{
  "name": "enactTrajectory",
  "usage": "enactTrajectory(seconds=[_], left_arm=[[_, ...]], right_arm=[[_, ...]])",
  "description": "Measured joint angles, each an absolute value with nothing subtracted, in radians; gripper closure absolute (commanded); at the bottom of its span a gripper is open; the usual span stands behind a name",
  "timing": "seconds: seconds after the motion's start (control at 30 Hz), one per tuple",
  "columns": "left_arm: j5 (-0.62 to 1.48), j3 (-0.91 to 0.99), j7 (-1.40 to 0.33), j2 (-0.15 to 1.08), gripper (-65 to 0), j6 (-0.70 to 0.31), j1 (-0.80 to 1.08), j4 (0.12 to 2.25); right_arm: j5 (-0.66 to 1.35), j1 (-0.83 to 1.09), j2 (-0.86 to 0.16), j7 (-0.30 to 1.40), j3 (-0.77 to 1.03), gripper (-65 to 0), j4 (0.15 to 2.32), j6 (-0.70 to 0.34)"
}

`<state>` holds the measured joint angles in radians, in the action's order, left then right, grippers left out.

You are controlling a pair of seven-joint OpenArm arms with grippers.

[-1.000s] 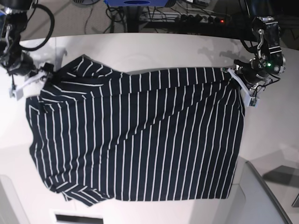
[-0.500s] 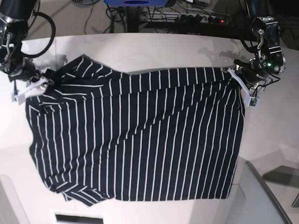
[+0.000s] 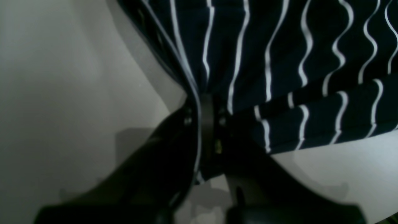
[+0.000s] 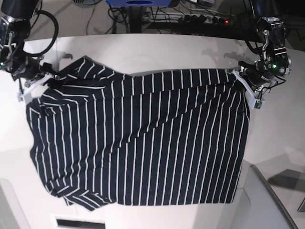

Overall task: Layout the t-shirt on the table in an organized manner, then fold the t-shirt properly
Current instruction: 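Release the right gripper and regrasp the shirt shoulder corner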

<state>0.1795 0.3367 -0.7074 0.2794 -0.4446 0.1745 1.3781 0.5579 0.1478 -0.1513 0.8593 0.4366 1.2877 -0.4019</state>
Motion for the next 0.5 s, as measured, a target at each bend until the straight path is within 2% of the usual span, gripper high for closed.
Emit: enactTrajectory(seconds=[0.2, 0.5], left_arm=[[0.179, 0.337, -0.707, 0.279, 0.0, -0.445, 0.175, 1.378], [0.180, 0.340, -0.707, 0.277, 0.0, -0.445, 0.176, 1.378]], right_arm=[[0.562, 0.161, -0.151, 0.860, 0.441, 0.0, 1.295, -0.402], [0.571, 0.349, -0.125, 0.884, 0.443, 0.0, 1.536, -0.402]])
